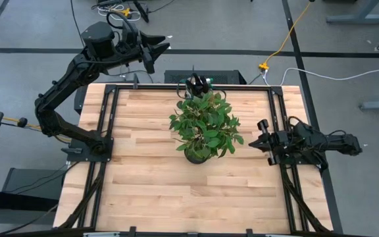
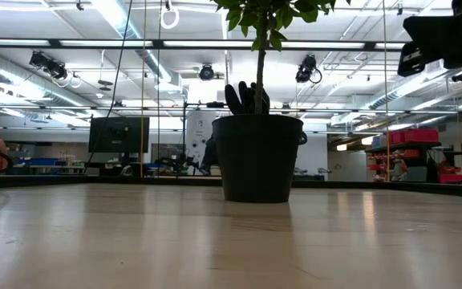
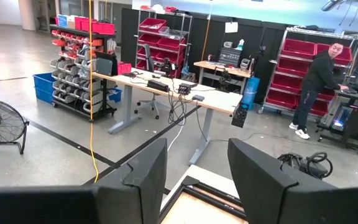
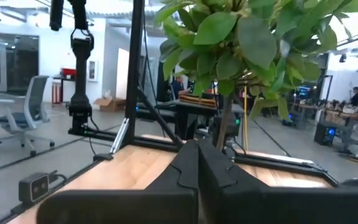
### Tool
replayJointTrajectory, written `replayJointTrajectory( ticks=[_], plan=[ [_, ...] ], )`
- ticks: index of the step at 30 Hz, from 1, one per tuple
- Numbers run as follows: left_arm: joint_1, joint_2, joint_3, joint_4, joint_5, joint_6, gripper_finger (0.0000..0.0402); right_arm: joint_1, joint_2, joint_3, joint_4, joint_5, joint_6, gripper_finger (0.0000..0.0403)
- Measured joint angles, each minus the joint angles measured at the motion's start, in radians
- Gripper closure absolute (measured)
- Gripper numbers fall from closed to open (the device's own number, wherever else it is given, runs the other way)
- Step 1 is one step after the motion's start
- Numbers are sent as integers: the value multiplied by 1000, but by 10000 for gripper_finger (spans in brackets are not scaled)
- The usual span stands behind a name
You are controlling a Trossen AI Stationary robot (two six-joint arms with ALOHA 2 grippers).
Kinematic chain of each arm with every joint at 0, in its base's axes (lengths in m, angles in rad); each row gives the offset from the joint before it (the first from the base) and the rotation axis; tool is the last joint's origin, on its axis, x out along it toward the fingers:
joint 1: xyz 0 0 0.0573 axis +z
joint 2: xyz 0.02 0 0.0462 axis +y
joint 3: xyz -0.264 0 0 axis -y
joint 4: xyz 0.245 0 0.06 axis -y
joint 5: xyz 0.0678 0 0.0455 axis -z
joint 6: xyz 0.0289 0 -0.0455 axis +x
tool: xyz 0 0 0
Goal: Pick & Place Garden tools in Gardening bag
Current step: Return to Home Position
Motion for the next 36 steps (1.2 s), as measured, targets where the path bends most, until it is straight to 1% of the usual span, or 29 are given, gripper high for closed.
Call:
replayJointTrajectory(
  ticks=[11, 13, 19, 24, 30, 36],
  plan=[
    [0, 0, 0, 0, 0, 0, 225, 31, 0, 0, -127, 13, -61, 403],
    [0, 0, 0, 0, 0, 0, 225, 33, 1, 0, -158, 28, -71, 403],
    [0, 0, 0, 0, 0, 0, 225, 33, 1, 0, -172, 113, -76, 403],
    [0, 0, 0, 0, 0, 0, 225, 33, 1, 0, -176, 144, -72, 403],
    [0, 0, 0, 0, 0, 0, 225, 30, 1, 0, -190, 214, -73, 403],
    [0, 0, 0, 0, 0, 0, 225, 13, 1, 0, -193, 227, -64, 403]
  ],
)
